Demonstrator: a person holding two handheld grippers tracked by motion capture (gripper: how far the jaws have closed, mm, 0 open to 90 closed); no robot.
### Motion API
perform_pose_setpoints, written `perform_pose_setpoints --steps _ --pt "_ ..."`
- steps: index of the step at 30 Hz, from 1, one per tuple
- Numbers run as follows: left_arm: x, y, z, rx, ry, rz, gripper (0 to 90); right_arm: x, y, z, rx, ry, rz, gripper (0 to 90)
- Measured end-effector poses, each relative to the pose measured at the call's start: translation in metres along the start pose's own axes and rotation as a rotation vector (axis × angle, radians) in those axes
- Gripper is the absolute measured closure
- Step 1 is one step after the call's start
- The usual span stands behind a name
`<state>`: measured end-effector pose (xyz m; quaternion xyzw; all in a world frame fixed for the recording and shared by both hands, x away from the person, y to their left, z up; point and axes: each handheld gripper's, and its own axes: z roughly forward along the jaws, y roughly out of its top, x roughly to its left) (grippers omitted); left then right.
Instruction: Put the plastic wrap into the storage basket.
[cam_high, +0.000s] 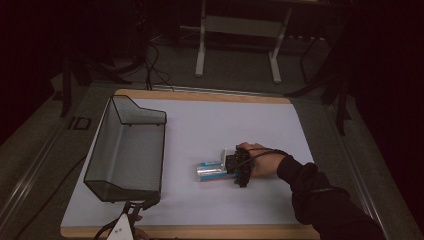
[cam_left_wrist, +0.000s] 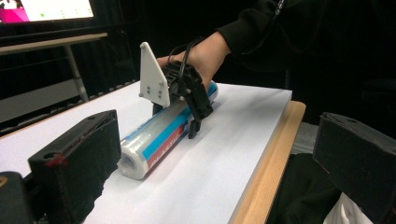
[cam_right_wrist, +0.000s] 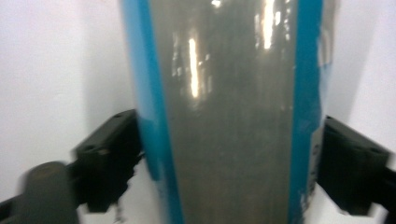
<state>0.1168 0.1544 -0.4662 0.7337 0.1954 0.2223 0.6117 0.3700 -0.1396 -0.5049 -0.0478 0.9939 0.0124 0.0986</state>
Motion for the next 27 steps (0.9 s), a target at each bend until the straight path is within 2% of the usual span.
perform_pose_setpoints --steps 2,6,10,15,16,22,27 --pt "0.0 0.0 0.001 0.001 0.0 0.002 1.8 0.001 -0.001 -0.001 -0.001 0.02 0.015 23.5" --pt "0.0 0.0 0.001 0.004 0.001 0.006 1.8 0.005 0.001 -0.005 0.01 -0.015 0.0 30.0" --pt "0.0 0.0 0.001 0.005 0.002 0.008 1.8 0.009 0.001 -0.005 0.014 -0.042 -0.008 30.5" --pt "-0.001 0.0 0.0 0.004 0.006 0.012 1.8 0.01 0.005 -0.007 0.063 -0.064 0.005 31.1" --pt "-0.001 0.0 0.0 0.004 0.007 0.013 1.8 0.009 0.005 -0.008 0.05 -0.065 0.014 31.2" --pt "0.0 0.0 0.0 0.002 0.006 0.011 1.8 0.005 0.003 -0.021 0.061 -0.09 0.043 31.5" --pt "-0.001 0.0 0.0 0.003 0.007 0.014 1.8 -0.001 0.0 -0.033 0.013 -0.122 0.082 31.7"
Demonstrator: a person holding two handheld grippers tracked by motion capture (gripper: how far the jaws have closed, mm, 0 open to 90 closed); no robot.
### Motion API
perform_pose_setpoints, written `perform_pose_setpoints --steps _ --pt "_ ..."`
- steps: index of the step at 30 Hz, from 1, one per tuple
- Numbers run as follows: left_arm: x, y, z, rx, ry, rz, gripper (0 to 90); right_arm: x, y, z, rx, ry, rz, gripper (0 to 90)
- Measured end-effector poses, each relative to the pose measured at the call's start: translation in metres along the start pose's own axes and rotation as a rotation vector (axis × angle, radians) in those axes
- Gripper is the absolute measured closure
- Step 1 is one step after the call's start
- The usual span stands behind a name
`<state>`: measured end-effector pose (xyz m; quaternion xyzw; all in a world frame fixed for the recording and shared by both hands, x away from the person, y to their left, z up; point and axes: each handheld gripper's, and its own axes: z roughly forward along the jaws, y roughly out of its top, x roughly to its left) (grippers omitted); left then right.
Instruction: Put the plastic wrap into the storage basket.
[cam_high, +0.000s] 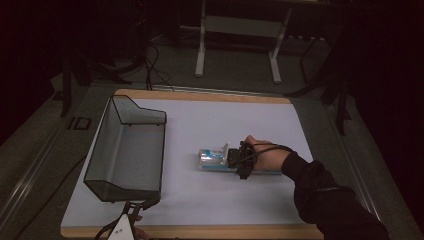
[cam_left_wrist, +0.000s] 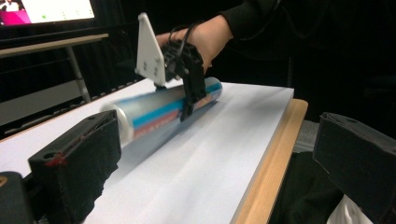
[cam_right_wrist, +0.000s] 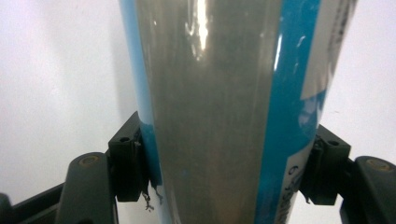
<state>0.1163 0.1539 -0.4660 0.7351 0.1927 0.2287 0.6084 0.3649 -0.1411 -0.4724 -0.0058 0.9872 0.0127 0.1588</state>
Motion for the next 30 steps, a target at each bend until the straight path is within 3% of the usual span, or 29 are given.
perform_pose_setpoints --steps 5,9,17,30 --pt "0.0 0.0 0.0 0.0 0.0 0.0 1.9 -0.012 -0.004 -0.019 -0.103 -0.014 0.077 31.8" --pt "0.0 0.0 0.001 0.003 -0.002 0.003 1.8 -0.023 -0.006 -0.039 -0.208 -0.058 0.143 31.8" --pt "0.0 0.0 0.0 0.0 -0.001 0.007 1.9 -0.036 -0.007 -0.068 -0.333 -0.093 0.224 31.8" --pt "-0.001 0.0 0.001 0.001 -0.003 0.01 1.8 -0.047 -0.002 -0.092 -0.538 -0.045 0.369 31.8"
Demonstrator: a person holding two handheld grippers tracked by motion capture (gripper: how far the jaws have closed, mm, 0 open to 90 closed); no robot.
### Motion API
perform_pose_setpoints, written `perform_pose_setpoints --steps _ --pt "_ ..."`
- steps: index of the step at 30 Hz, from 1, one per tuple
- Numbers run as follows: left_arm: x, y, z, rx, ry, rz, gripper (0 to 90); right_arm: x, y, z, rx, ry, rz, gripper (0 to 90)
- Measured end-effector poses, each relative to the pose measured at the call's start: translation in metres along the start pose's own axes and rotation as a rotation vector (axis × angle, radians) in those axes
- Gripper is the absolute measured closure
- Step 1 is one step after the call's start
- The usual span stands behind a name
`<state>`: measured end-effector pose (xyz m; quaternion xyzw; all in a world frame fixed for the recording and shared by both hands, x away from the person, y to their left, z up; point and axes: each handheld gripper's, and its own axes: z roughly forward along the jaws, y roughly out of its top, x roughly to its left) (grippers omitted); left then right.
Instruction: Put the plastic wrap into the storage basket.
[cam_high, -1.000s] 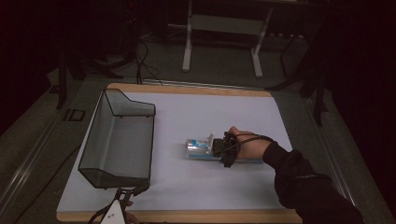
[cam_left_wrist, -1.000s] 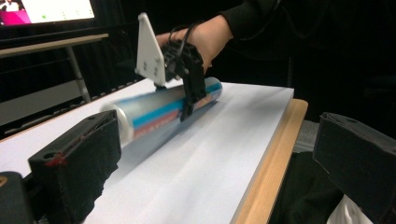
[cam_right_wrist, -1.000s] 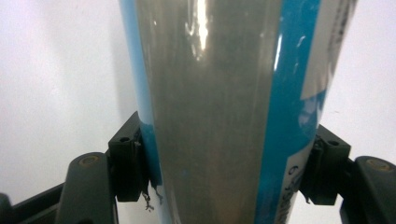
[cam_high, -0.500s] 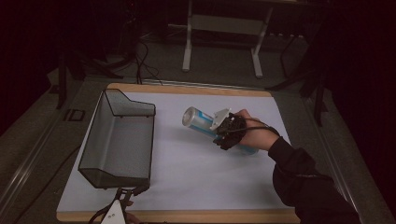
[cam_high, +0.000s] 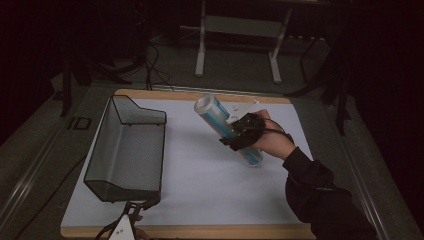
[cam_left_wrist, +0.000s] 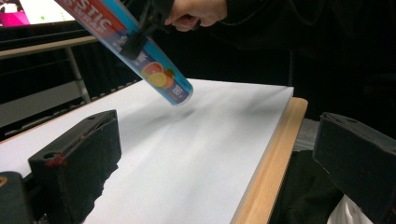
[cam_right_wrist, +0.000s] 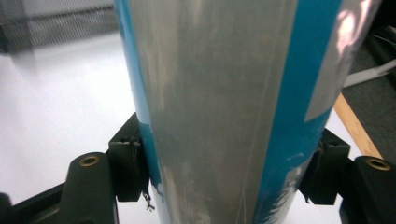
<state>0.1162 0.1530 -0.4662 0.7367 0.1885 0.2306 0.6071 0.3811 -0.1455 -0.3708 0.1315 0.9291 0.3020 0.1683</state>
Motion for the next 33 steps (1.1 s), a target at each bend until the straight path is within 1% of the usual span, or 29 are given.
perform_pose_setpoints --steps 1,4,5,6,8,9,10,11,13,15,16,18,19,20,21,22,23,24,28,29,33 --pt "0.0 0.0 0.0 -0.001 0.0 0.0 1.8 0.0 0.001 -0.001 -0.014 -0.002 0.007 31.8" --pt "0.0 0.0 0.0 0.0 0.002 0.002 1.9 0.001 0.008 -0.003 -0.056 0.016 0.042 31.8" --pt "0.0 0.0 0.0 0.003 0.002 0.005 1.8 0.001 0.011 -0.003 -0.068 0.029 0.059 31.8" --pt "0.0 0.0 0.0 0.003 0.001 0.004 1.9 0.002 0.013 -0.004 -0.086 0.03 0.079 31.8" --pt "0.0 0.0 0.0 0.001 0.004 0.005 1.8 0.002 0.016 -0.004 -0.098 0.046 0.091 31.8" --pt "0.0 0.0 0.0 0.001 0.005 0.006 1.8 0.003 0.018 -0.003 -0.114 0.044 0.102 31.8" --pt "0.0 0.0 0.0 0.001 0.005 0.006 1.8 0.003 0.018 -0.003 -0.114 0.044 0.102 31.8" --pt "0.0 0.0 0.0 0.001 0.007 0.007 1.8 0.004 0.021 -0.002 -0.112 0.058 0.107 31.8" --pt "0.0 0.0 0.0 0.004 0.009 0.008 1.8 0.011 0.028 0.001 -0.122 0.052 0.106 31.8" --pt "0.0 0.0 0.0 0.008 0.012 0.014 1.9 0.014 0.034 0.002 -0.124 0.052 0.109 31.8" --pt "-0.001 0.0 0.0 0.007 0.014 0.016 1.8 0.016 0.037 0.003 -0.134 0.047 0.118 31.8" --pt "0.0 0.0 0.0 0.008 0.015 0.016 1.8 0.018 0.044 0.004 -0.146 0.057 0.138 31.8" --pt "0.0 0.0 0.0 0.007 0.015 0.015 1.8 0.02 0.047 0.004 -0.161 0.057 0.149 31.8" --pt "0.0 0.0 0.0 0.008 0.015 0.015 1.9 0.021 0.051 0.004 -0.168 0.067 0.155 31.8" --pt "0.0 0.0 0.0 0.008 0.015 0.015 1.8 0.021 0.051 0.004 -0.168 0.067 0.155 31.8" --pt "-0.001 0.0 0.0 0.008 0.014 0.013 1.8 0.023 0.054 0.004 -0.182 0.065 0.163 31.8" --pt "-0.001 0.0 -0.001 0.008 0.015 0.012 1.8 0.027 0.063 0.003 -0.202 0.067 0.188 31.8" --pt "-0.001 0.0 -0.001 0.006 0.015 0.015 1.8 0.029 0.067 0.003 -0.214 0.066 0.195 31.8" --pt "-0.001 0.0 -0.001 0.005 0.019 0.014 1.8 0.035 0.08 0.005 -0.236 0.069 0.22 31.8" --pt "0.0 0.0 -0.001 0.007 0.021 0.016 1.9 0.037 0.084 0.005 -0.244 0.062 0.222 31.8" --pt "0.0 0.0 -0.001 0.011 0.025 0.014 1.9 0.044 0.098 0.008 -0.259 0.065 0.238 31.8"
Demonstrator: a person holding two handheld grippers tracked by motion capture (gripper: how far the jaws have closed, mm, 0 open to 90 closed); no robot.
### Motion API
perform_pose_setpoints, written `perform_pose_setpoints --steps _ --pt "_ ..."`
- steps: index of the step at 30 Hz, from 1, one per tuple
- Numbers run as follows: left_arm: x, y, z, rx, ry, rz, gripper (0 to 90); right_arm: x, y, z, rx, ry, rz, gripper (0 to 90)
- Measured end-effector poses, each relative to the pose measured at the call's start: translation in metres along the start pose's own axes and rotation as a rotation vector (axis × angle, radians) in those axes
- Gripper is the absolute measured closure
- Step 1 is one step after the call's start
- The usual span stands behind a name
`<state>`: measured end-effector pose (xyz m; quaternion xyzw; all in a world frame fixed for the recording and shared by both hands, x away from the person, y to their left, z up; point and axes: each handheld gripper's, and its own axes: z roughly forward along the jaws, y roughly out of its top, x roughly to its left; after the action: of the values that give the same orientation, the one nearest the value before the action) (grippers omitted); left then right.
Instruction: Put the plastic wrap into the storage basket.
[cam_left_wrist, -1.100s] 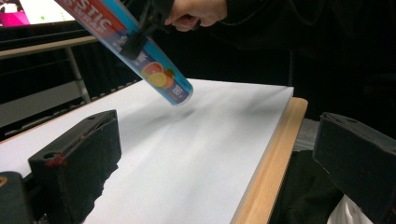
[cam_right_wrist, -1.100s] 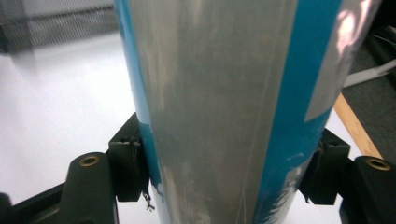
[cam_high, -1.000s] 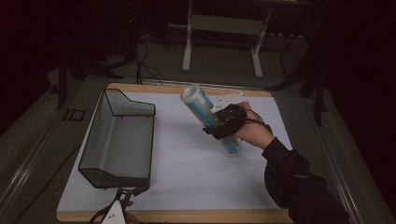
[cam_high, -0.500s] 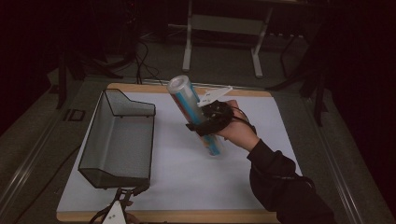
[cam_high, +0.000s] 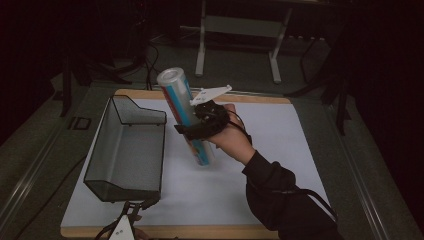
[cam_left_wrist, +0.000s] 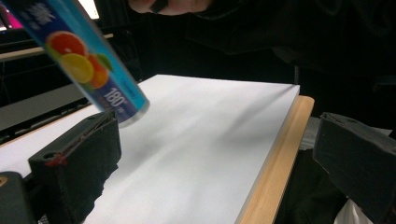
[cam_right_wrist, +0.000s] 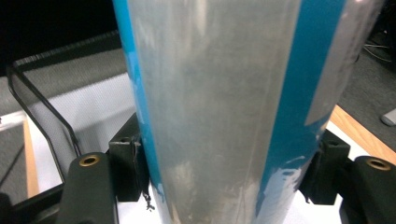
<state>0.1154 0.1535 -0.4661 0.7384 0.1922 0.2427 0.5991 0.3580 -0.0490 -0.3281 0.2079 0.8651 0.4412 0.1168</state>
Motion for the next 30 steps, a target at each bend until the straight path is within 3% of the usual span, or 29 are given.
perform_pose_setpoints --steps 5,15,25,27,30 --pt "0.0 -0.001 0.002 0.038 0.038 0.005 1.8 0.014 0.013 0.008 -0.038 -0.002 0.018 31.8" --pt "0.0 -0.002 0.002 0.058 0.093 0.008 1.9 0.028 0.037 0.019 -0.097 0.02 0.069 31.8" --pt "0.0 -0.001 0.0 0.042 0.103 0.012 1.9 0.035 0.052 0.036 -0.139 0.023 0.121 31.8" --pt "0.001 -0.001 -0.001 0.034 0.112 0.009 1.9 0.038 0.057 0.047 -0.156 0.025 0.16 31.9" --pt "0.002 -0.001 -0.001 0.039 0.116 0.011 1.9 0.043 0.062 0.055 -0.16 0.042 0.171 31.8"
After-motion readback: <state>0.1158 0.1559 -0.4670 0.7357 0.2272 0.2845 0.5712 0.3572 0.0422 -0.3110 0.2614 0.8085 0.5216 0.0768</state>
